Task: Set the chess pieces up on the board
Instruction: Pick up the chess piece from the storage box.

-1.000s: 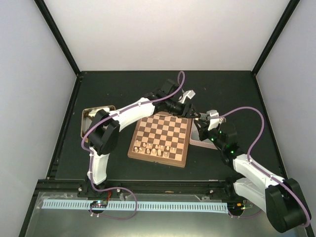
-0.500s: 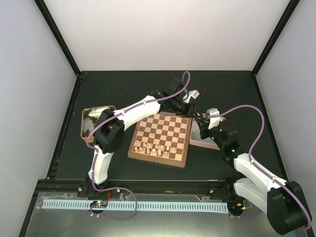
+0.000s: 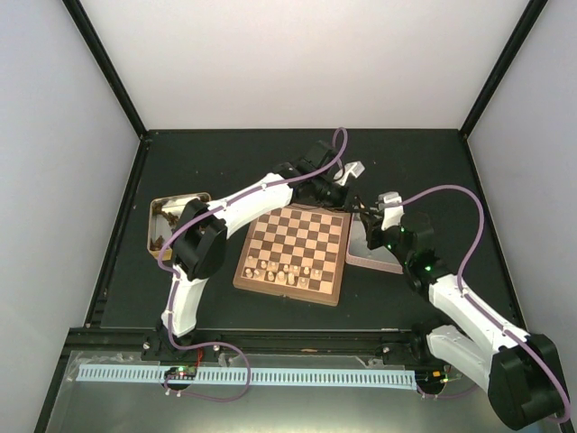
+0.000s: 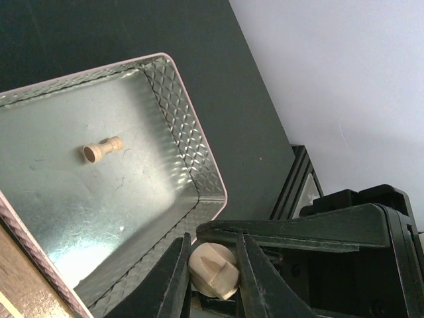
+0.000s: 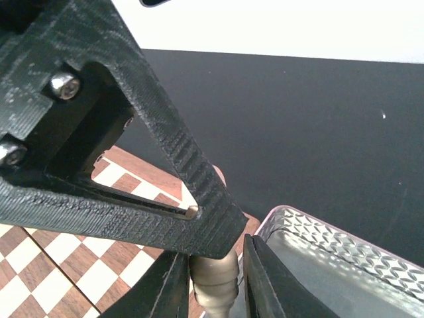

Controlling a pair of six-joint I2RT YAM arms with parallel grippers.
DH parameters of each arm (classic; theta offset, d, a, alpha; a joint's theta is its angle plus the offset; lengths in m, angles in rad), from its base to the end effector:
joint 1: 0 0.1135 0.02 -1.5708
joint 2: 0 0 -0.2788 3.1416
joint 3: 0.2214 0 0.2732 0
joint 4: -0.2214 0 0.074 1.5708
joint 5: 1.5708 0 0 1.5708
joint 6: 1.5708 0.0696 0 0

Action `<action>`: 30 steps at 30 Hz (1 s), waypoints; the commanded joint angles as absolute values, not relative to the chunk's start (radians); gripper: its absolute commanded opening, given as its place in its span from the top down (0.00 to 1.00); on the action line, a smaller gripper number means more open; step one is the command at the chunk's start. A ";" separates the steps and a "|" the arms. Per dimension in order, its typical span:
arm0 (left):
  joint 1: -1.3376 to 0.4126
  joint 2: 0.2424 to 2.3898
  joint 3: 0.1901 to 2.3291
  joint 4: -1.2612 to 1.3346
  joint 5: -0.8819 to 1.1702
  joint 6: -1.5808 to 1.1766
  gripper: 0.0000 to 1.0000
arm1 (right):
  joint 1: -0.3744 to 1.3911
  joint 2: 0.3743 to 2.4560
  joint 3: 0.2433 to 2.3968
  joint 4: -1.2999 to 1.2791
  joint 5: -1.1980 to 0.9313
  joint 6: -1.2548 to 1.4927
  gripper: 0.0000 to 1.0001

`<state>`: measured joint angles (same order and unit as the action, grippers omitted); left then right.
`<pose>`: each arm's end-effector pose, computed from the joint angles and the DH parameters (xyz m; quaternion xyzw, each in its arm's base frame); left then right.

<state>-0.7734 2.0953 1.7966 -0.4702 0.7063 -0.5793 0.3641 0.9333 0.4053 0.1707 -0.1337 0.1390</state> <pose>0.3428 -0.3978 0.2455 0.2181 0.8467 -0.4776 0.0863 0.2289 0.0972 0.2051 -0.1299 0.8102 0.1948 0.5374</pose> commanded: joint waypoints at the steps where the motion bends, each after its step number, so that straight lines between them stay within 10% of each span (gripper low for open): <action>1: -0.776 2.085 1.835 -0.438 0.718 -0.586 0.98 | 0.361 0.944 0.458 0.083 -0.071 0.212 0.74; 14: -0.757 2.088 1.855 -0.441 0.717 -0.576 0.98 | 0.333 0.838 0.448 0.057 -0.108 0.478 0.20; 30: -0.691 1.872 1.612 -0.104 0.788 -0.905 0.98 | 0.206 0.754 0.298 0.473 -0.378 1.389 0.24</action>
<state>-0.7116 1.9839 1.6676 -0.2958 0.7368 -0.7422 0.2119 0.7467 0.3264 0.2737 -0.3126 1.1236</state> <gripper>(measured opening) 0.166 0.786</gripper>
